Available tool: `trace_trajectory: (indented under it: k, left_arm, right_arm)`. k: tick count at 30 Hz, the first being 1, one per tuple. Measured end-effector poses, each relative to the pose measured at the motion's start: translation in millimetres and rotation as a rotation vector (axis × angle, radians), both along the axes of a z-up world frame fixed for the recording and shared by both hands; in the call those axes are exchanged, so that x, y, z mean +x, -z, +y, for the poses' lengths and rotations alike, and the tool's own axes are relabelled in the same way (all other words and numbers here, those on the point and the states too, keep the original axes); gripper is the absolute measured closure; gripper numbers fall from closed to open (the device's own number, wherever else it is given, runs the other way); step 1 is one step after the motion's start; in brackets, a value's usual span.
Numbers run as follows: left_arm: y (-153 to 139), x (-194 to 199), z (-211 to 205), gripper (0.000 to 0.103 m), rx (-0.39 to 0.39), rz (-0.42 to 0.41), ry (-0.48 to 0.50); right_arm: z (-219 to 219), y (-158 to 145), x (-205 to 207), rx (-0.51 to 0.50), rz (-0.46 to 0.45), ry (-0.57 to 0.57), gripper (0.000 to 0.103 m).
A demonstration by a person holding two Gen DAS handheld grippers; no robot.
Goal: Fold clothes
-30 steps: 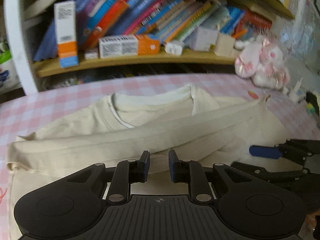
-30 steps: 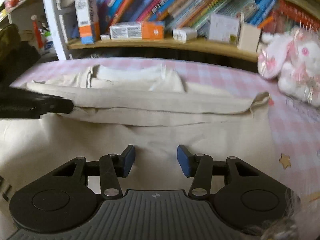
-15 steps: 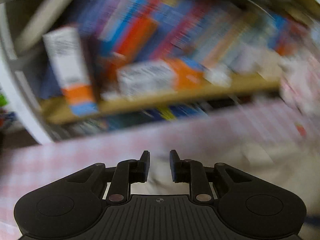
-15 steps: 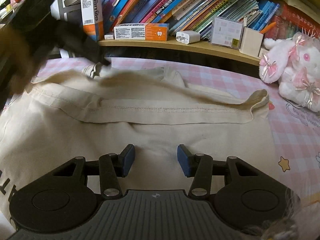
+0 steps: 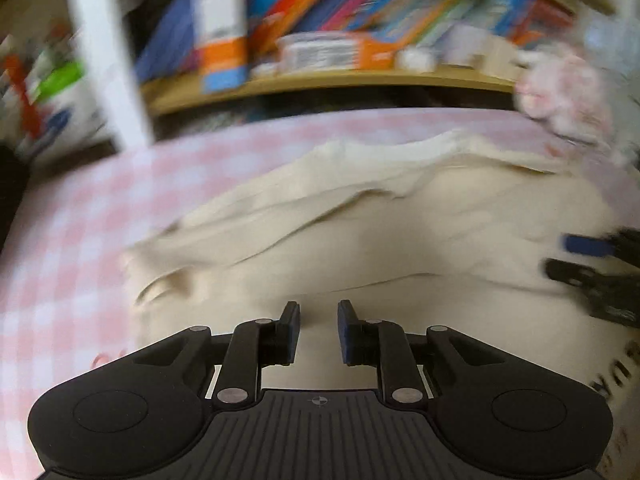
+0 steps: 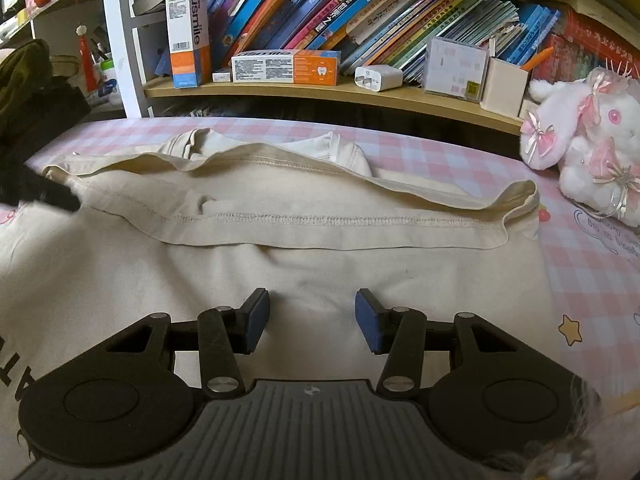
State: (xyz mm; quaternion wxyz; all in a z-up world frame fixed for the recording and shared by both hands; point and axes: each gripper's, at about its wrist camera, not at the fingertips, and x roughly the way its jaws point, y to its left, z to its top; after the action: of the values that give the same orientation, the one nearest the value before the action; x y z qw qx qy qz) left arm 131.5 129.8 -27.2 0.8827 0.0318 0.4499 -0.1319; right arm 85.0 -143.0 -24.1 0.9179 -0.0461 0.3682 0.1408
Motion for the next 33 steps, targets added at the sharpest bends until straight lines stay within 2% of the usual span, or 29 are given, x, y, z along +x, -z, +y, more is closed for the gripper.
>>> trace_trajectory:
  k: [3, 5, 8, 9, 11, 12, 15, 17, 20, 24, 28, 29, 30, 31, 32, 33]
  left_arm:
    - [-3.0, 33.0, 17.3, 0.084, -0.026, 0.028, -0.054]
    - [-8.0, 59.6, 28.2, 0.083, -0.016, 0.025, -0.106]
    - [-26.3, 95.6, 56.5, 0.083, -0.045, -0.048, -0.275]
    - [-36.1, 102.0, 66.8, 0.083, -0.061, -0.085, -0.343]
    - [-53.4, 101.3, 82.2, 0.083, -0.1, -0.138, -0.413]
    - [-60.1, 96.3, 85.0, 0.083, -0.117, -0.157, -0.4]
    - [-64.5, 67.6, 68.9, 0.083, -0.085, -0.143, -0.228]
    - [-59.4, 49.7, 51.5, 0.083, -0.077, -0.096, -0.099]
    - [-42.2, 22.6, 26.1, 0.082, -0.029, -0.019, 0.029]
    - [-17.1, 25.7, 10.9, 0.084, 0.022, 0.038, 0.005]
    - [-15.9, 52.8, -4.1, 0.084, -0.012, 0.019, 0.035]
    - [-16.3, 64.8, -3.1, 0.083, -0.047, 0.008, 0.026]
    - [-16.7, 78.0, -0.8, 0.082, -0.087, -0.004, 0.012]
    - [-18.1, 89.0, 11.3, 0.079, -0.13, -0.026, -0.088]
    - [-19.8, 99.6, 25.6, 0.079, -0.172, -0.052, -0.207]
    - [-17.9, 106.9, 46.1, 0.083, -0.225, -0.051, -0.377]
  right_arm:
    - [-0.7, -0.6, 0.0, -0.001, 0.003, -0.003, 0.057]
    - [-0.6, -0.9, 0.0, -0.003, 0.004, -0.004, 0.057]
    - [-0.6, -1.3, 0.2, -0.005, 0.007, -0.006, 0.057]
    - [-1.0, -1.4, 0.5, -0.006, 0.009, -0.008, 0.057]
    - [-1.6, -1.6, 0.8, -0.006, 0.011, -0.012, 0.057]
    - [-1.8, -1.7, 0.8, -0.005, 0.011, -0.013, 0.057]
    - [-2.5, -1.5, 0.4, -0.001, 0.008, -0.011, 0.057]
    - [-2.7, -0.8, -0.3, 0.002, 0.003, -0.009, 0.057]
    - [-2.9, -0.3, -0.5, 0.003, 0.001, -0.01, 0.057]
    - [-3.4, -0.7, 0.0, 0.0, 0.003, -0.015, 0.057]
    - [-3.4, -1.3, 0.3, -0.004, 0.006, -0.018, 0.057]
    - [-3.3, -1.3, 0.5, -0.005, 0.007, -0.019, 0.057]
    - [-3.2, -1.4, 0.8, -0.006, 0.01, -0.021, 0.057]
    - [-3.1, -1.6, 1.2, -0.007, 0.013, -0.023, 0.057]
    - [-3.3, -1.8, 1.9, -0.007, 0.018, -0.026, 0.057]
    - [-3.8, -2.0, 2.5, -0.006, 0.022, -0.029, 0.057]
